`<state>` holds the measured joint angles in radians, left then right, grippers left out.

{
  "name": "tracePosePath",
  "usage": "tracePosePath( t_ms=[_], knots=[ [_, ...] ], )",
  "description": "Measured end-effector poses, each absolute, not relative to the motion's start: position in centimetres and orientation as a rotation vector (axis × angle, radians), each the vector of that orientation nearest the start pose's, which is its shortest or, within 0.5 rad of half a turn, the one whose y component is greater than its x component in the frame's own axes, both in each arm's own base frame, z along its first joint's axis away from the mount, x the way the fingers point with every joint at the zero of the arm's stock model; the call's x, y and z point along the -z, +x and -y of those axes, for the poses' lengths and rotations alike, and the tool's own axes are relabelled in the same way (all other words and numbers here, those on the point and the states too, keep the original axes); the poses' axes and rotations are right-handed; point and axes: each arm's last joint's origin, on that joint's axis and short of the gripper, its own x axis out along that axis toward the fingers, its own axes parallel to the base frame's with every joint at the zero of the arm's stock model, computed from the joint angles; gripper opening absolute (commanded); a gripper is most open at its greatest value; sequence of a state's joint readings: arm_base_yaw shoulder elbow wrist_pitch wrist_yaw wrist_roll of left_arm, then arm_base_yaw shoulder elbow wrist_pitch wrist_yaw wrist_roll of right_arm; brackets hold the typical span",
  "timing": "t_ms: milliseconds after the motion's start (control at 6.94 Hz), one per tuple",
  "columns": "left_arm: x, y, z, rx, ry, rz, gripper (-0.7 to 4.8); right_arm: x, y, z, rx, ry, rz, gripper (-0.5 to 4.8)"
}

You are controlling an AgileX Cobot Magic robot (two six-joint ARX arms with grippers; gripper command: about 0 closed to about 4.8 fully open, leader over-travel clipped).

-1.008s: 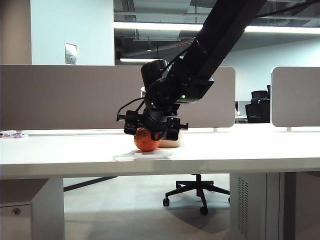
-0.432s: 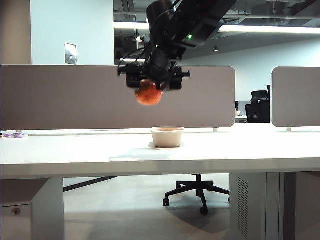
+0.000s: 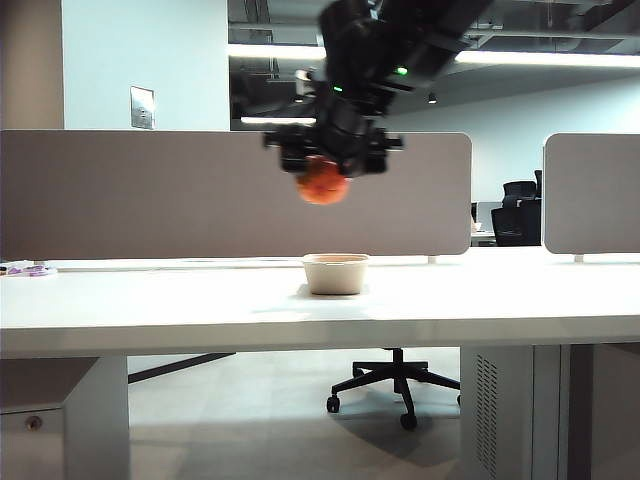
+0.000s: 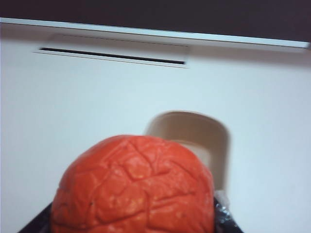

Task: Pick up the orange and place it into the paper lunchbox.

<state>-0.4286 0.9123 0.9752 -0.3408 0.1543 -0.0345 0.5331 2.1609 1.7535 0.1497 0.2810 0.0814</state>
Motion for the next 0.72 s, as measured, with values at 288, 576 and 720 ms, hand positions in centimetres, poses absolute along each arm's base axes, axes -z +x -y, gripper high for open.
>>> tracePosePath(
  t_ms=[288, 576, 720],
  knots=[
    [-36.4, 17.3, 8.4, 0.577, 0.0, -0.258, -0.06, -25.7, 48.2, -19.1, -0.337, 0.056, -0.124, 2.6],
    [-36.5, 17.3, 8.4, 0.577, -0.001, -0.251, -0.06, -25.2, 49.7, -19.7, -0.359, 0.064, -0.095, 2.6],
    [-36.5, 17.4, 8.4, 0.577, -0.001, -0.248, -0.06, -23.9, 51.2, -20.6, -0.378, 0.061, -0.111, 2.6]
  ],
)
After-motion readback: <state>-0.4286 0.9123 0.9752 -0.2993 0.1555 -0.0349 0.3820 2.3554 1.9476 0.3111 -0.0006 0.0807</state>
